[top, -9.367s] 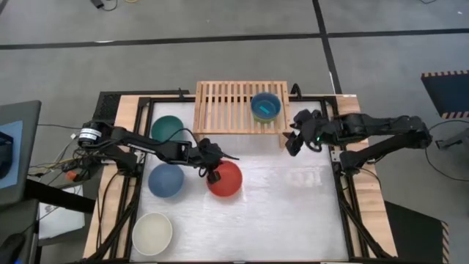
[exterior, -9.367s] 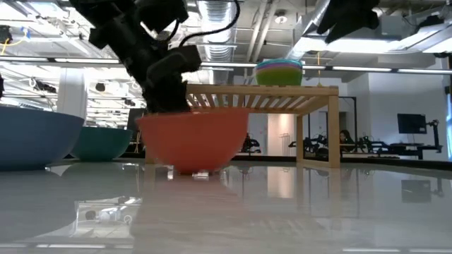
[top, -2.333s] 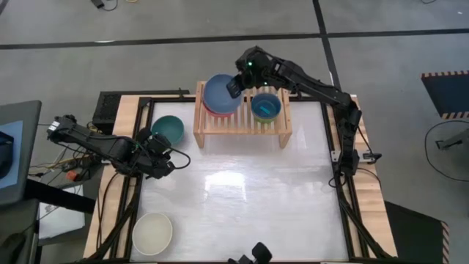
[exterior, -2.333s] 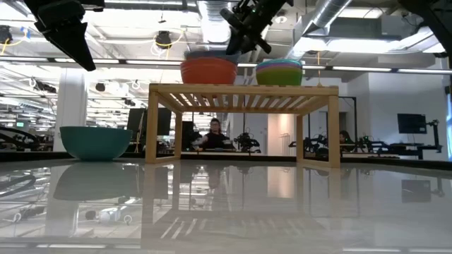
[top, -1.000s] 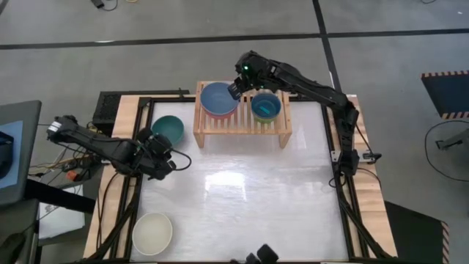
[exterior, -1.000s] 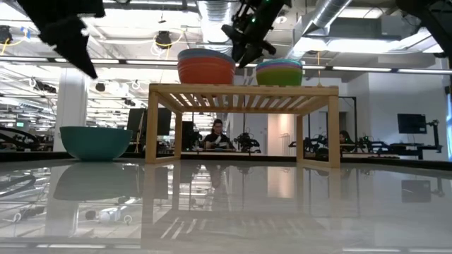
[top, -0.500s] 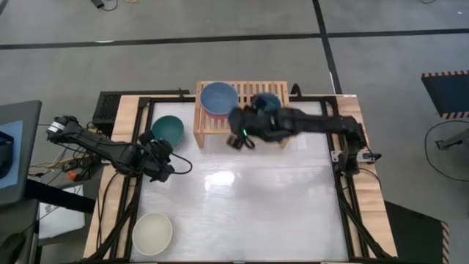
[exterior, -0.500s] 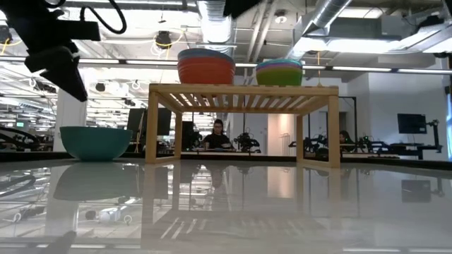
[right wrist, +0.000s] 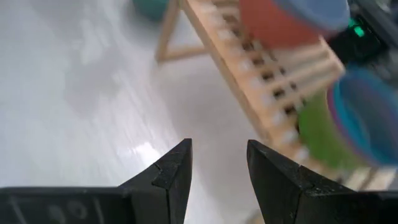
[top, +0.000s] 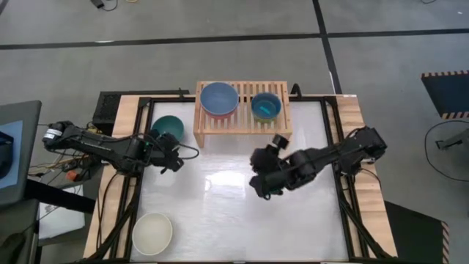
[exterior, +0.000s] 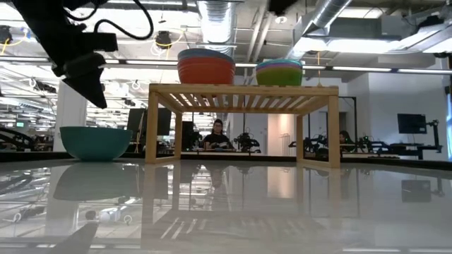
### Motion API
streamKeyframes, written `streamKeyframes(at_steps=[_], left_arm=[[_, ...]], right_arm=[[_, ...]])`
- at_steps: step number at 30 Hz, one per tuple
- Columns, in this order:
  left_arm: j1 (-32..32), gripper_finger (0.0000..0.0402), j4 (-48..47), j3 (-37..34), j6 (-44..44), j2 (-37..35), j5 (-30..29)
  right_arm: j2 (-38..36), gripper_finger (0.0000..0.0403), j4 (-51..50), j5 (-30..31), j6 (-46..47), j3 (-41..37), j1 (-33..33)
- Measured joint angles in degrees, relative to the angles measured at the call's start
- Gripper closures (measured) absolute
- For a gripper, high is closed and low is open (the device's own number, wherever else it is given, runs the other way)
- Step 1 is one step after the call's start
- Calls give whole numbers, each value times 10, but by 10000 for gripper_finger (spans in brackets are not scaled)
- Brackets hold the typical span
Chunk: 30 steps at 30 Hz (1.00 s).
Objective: Place and stack bowls onto a shelf
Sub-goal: Stack the green bowl on top of the blue bowl on the shelf
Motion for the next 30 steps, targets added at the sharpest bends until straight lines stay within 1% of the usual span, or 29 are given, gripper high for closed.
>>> streamKeyframes(at_steps=[3,6,10,14,16,18,20,24,30], left_arm=[[29,264,0,0,-1,0,12],[56,264,0,0,5,0,37],[76,264,-3,0,12,0,64],[89,264,-6,0,47,0,68],[98,264,-6,0,61,0,68],[109,264,-6,0,70,0,66],[124,264,-5,0,85,0,73],[152,264,-3,0,120,0,106],[178,264,-3,0,143,0,115]], right_arm=[[-20,224,12,3,95,-93,6],[-30,224,43,-14,161,-180,13],[-42,224,153,-34,184,-280,24],[-42,224,263,-51,189,-353,20],[-42,224,300,-64,188,-373,14],[-42,224,315,-81,185,-385,7],[-42,224,313,-84,185,-387,4],[-42,224,314,-86,176,-387,5],[-42,224,314,-89,171,-387,5]])
